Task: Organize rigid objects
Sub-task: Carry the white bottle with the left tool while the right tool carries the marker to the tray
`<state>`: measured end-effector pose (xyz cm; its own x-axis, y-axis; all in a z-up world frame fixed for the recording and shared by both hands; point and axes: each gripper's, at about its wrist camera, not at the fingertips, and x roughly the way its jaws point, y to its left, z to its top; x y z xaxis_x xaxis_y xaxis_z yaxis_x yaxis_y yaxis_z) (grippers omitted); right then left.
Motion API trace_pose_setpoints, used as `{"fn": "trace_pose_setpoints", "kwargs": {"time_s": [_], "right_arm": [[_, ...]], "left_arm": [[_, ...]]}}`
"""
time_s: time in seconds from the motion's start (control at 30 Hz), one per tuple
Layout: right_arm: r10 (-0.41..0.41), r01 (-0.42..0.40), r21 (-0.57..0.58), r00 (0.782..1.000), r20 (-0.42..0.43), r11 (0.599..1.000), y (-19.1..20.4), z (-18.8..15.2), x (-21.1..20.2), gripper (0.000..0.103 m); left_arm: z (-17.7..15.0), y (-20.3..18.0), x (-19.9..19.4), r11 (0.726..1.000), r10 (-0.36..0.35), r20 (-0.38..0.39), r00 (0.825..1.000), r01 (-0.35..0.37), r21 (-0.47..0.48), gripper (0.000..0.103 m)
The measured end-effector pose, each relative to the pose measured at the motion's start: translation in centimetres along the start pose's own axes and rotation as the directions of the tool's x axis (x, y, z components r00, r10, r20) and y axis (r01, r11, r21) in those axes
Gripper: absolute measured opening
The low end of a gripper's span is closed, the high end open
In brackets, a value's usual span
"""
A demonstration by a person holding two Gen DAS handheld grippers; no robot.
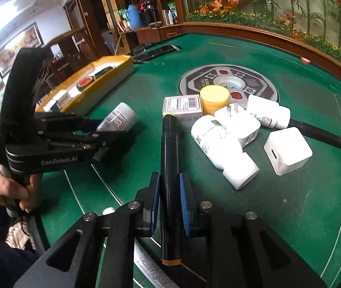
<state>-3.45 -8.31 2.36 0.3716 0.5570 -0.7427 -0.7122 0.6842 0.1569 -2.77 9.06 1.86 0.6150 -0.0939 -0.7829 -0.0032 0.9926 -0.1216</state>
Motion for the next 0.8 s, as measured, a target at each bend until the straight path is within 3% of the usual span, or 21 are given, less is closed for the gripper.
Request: {"fn": "trace_pose_setpoints", "kwargs": {"time_s": [0.23,0.8], "right_arm": [[0.033,-0.035,0.082,0.999,0.032,0.996,-1.2,0.3,-0.5,0.016],[0.06,-0.072,0.155,0.995,0.078,0.985,-2.2,0.6,-1.1,0.016]], "left_arm": [[0.4,0.1,-1.5,1.0,-0.02,0.034,0.999,0.02,-0.011,0.036],[0.7,1.0,-5.5,0.997,-0.054,0.117,0.992,0.059,-0.041,0.036]]}}
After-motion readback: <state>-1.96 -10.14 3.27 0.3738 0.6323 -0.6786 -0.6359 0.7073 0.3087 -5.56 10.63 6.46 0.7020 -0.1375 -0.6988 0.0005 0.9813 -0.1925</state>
